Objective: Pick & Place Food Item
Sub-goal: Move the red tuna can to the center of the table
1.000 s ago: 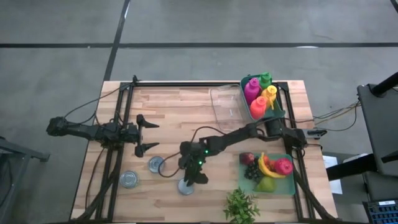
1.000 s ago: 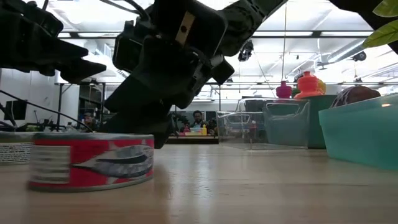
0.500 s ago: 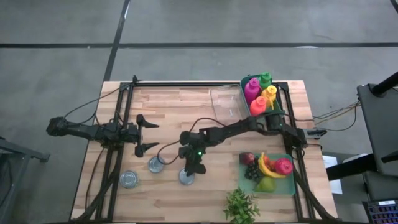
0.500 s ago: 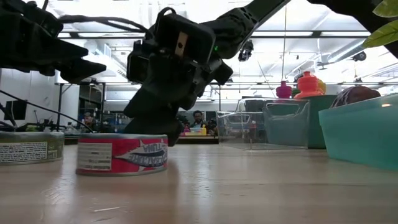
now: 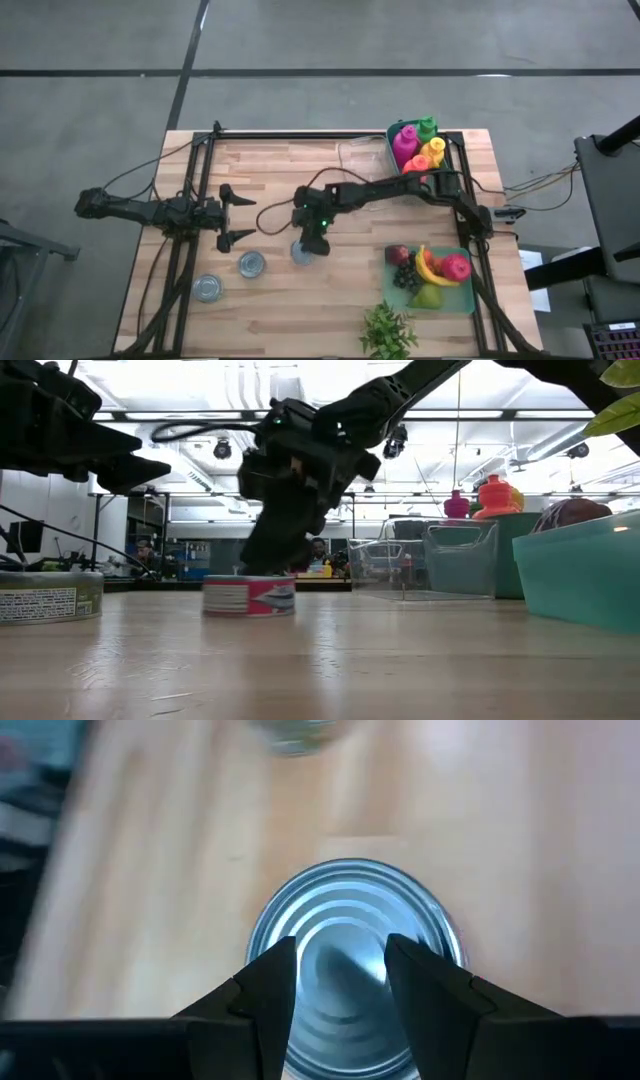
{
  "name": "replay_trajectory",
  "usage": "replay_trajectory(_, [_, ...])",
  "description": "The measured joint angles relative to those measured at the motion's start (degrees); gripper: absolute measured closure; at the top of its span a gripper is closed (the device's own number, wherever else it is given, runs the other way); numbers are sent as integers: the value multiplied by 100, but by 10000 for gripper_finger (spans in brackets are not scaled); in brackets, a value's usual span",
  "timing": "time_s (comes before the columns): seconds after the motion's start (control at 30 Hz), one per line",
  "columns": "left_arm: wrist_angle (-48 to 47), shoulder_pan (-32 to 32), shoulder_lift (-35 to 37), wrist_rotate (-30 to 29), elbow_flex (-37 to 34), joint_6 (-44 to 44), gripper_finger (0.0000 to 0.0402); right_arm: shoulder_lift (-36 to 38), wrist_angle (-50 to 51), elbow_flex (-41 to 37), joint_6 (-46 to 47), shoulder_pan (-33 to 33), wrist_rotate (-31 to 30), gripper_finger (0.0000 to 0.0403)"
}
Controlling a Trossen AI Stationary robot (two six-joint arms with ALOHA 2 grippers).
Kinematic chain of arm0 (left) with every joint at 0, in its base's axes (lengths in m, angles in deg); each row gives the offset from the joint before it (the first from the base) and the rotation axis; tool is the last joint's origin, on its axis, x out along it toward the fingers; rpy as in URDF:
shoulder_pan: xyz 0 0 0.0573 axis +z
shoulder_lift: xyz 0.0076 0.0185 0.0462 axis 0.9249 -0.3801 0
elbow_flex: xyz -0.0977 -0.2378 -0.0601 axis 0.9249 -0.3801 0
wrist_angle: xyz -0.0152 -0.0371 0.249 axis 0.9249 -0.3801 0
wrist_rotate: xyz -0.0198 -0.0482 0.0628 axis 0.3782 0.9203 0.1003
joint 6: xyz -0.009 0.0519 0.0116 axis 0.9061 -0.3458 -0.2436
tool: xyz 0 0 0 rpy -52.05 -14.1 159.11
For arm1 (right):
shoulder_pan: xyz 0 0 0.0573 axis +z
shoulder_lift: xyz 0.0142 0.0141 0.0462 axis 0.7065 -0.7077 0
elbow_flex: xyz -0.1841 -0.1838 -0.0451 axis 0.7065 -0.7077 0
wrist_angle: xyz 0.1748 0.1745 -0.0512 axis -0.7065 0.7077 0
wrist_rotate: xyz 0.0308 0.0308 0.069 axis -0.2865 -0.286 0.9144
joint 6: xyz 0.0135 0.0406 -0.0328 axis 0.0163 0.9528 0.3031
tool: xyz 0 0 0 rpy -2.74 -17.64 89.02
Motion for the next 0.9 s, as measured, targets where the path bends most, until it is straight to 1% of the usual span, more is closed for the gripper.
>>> replay_trajectory(0.17, [0,0,0,-1,0,0,11,202,430,6,-162,-211,-1184,245])
replay_trajectory(0.23, [0,0,0,0,0,0,11,214,447,9,-98,-266,-1421,245])
replay_trajectory(0.43, [0,0,0,0,0,0,11,210,444,13,-85,-286,-1452,245])
replay_trajectory(0.73, [0,0,0,0,0,0,11,211,438,15,-96,-79,-1428,245])
replay_trajectory(0.9, [0,0,0,0,0,0,11,333,511,0,-76,-24,-1453,245])
